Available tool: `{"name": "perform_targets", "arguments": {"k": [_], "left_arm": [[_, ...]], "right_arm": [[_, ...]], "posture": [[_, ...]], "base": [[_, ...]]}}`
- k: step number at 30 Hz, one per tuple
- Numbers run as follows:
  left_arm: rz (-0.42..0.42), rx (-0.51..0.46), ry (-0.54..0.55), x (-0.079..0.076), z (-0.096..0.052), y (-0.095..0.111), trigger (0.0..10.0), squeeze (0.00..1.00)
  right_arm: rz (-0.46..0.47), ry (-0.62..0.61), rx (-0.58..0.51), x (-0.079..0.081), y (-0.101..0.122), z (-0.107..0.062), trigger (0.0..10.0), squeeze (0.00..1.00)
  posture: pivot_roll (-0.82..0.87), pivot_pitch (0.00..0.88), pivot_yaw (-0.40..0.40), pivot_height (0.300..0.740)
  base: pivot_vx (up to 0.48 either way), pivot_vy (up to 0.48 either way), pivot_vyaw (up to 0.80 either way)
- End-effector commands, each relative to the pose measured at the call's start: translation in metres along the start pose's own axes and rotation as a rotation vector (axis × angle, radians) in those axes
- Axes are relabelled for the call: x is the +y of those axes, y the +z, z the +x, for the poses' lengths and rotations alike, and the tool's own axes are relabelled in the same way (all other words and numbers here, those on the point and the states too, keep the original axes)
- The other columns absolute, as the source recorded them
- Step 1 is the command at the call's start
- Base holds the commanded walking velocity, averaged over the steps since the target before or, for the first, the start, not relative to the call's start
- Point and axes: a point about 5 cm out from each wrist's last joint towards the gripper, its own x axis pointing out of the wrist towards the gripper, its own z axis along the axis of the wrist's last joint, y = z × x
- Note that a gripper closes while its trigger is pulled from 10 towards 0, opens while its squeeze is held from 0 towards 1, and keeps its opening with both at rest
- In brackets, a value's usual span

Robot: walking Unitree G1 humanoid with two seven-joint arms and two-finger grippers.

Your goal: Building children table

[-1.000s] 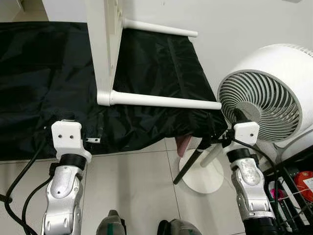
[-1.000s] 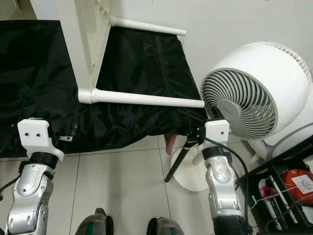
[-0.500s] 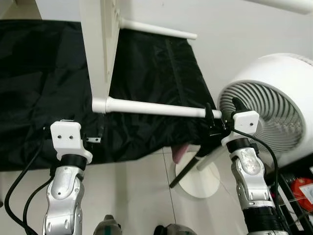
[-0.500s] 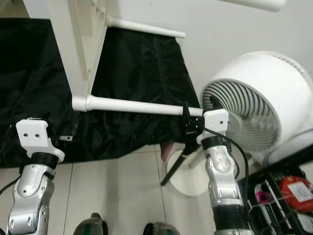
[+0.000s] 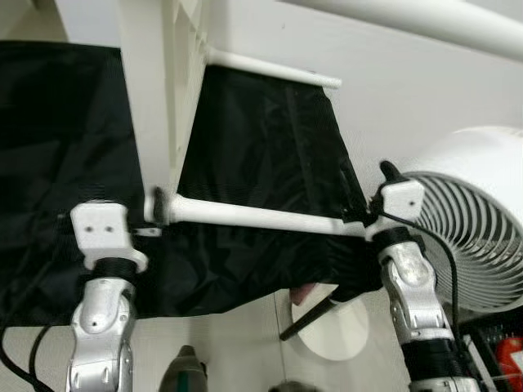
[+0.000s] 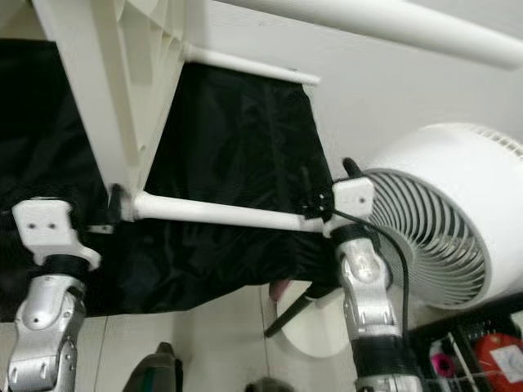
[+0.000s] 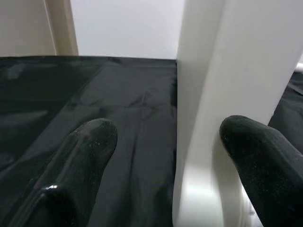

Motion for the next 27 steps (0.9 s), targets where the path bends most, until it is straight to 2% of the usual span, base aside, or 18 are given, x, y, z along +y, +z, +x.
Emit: {"name": "perform_targets", "arguments": {"k": [1, 8, 11, 13, 20, 21, 27], "left_arm": [[-0.007, 0.013, -0.012, -0.006, 0.001, -0.002, 10.0, 0.00], [-0.044, -0.008, -0.077, -0.013, 0.002, 0.002, 10.0, 0.00], [-0.044, -0.014, -0.105, -0.015, 0.001, 0.003, 10.0, 0.00], [-0.014, -0.009, -0.131, -0.016, 0.001, 0.002, 10.0, 0.00], [0.011, -0.021, -0.127, -0.016, 0.014, 0.004, 10.0, 0.00], [0.024, -0.032, -0.111, -0.014, 0.019, 0.007, 10.0, 0.00], [0.023, -0.045, -0.084, -0.009, 0.028, 0.010, 10.0, 0.00]], "right_arm": [[-0.002, -0.009, 0.027, -0.005, -0.005, -0.004, 10.0, 0.00], [-0.006, 0.005, 0.023, -0.004, -0.005, -0.002, 10.0, 0.00], [-0.006, 0.006, 0.023, -0.004, -0.005, -0.002, 10.0, 0.00], [-0.006, 0.007, 0.024, -0.004, -0.005, -0.002, 10.0, 0.00], [-0.005, 0.021, 0.016, -0.004, -0.003, 0.003, 10.0, 0.00], [-0.007, 0.026, 0.006, -0.003, -0.001, 0.006, 10.0, 0.00], [-0.009, 0.029, -0.009, -0.002, 0.002, 0.009, 10.0, 0.00]], "posture": [[0.12, 0.058, -0.093, 0.740], [0.11, 0.058, -0.092, 0.740], [0.11, 0.062, -0.091, 0.740], [0.11, 0.064, -0.091, 0.740], [0.11, 0.064, -0.090, 0.740], [0.10, 0.065, -0.079, 0.740], [0.10, 0.068, -0.074, 0.740]], "base": [[0.000, 0.000, 0.00], [0.000, 0.000, 0.00], [0.000, 0.000, 0.00], [0.000, 0.000, 0.00], [0.000, 0.000, 0.00], [0.000, 0.000, 0.00], [0.000, 0.000, 0.00]]}}
